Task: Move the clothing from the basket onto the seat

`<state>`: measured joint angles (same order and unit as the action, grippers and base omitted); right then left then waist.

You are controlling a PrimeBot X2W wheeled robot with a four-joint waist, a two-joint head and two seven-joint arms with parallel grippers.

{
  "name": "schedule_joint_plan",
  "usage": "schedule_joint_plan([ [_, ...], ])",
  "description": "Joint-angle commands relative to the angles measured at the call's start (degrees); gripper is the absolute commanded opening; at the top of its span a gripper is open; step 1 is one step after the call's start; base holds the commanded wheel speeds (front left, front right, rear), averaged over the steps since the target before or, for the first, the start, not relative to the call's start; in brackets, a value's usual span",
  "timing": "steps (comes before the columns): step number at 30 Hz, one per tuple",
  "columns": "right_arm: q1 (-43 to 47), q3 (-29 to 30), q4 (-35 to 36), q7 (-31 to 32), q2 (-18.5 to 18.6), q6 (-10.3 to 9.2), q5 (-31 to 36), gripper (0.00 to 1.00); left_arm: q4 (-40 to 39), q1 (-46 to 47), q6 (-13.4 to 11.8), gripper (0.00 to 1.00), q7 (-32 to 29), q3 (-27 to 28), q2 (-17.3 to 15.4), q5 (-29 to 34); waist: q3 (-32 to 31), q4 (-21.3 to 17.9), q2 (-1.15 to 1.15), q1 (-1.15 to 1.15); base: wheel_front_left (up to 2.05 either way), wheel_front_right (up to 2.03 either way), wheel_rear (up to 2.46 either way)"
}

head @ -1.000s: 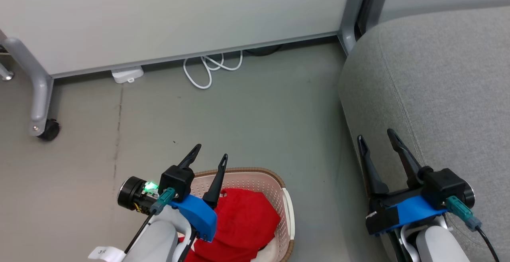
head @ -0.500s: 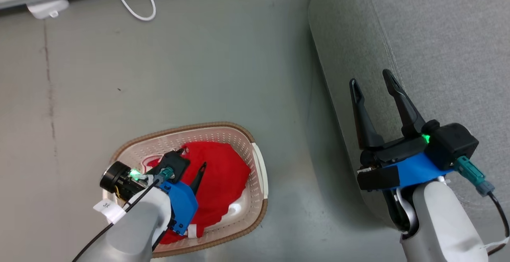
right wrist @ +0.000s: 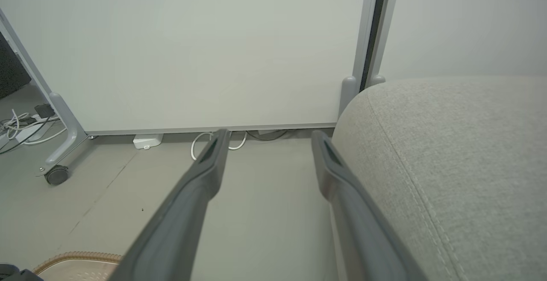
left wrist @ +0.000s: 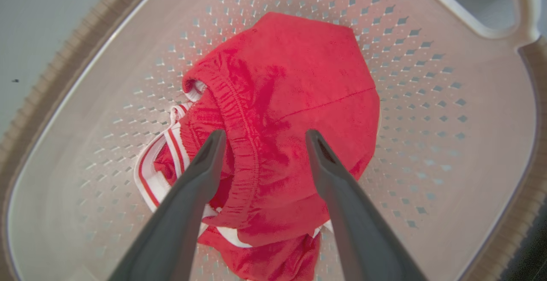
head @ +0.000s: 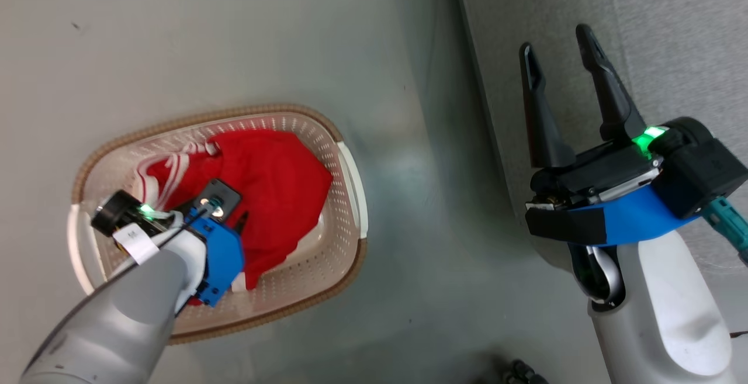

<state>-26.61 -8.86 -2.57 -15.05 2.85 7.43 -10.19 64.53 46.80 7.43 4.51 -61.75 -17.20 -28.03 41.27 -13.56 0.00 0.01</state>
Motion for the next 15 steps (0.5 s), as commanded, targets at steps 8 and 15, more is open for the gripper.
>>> schedule_joint_plan([
  [8, -2.83, 0.55, 3.09, -0.2, 0.06, 0.11, -0.45, 1.0, 3.08, 6.77, 0.04, 1.0, -4.54, -4.68, -2.21, -3.32, 10.33, -0.03, 0.0, -0.01, 0.0, 0.0, 0.0],
  [15, -3.46, 0.43, 4.46, -0.2, 0.06, 0.11, -0.97, 1.0, 5.6, 8.29, 0.04, 1.0, -6.69, -2.62, -1.26, -9.17, 13.25, 0.01, 0.0, -0.01, 0.0, 0.0, 0.0],
])
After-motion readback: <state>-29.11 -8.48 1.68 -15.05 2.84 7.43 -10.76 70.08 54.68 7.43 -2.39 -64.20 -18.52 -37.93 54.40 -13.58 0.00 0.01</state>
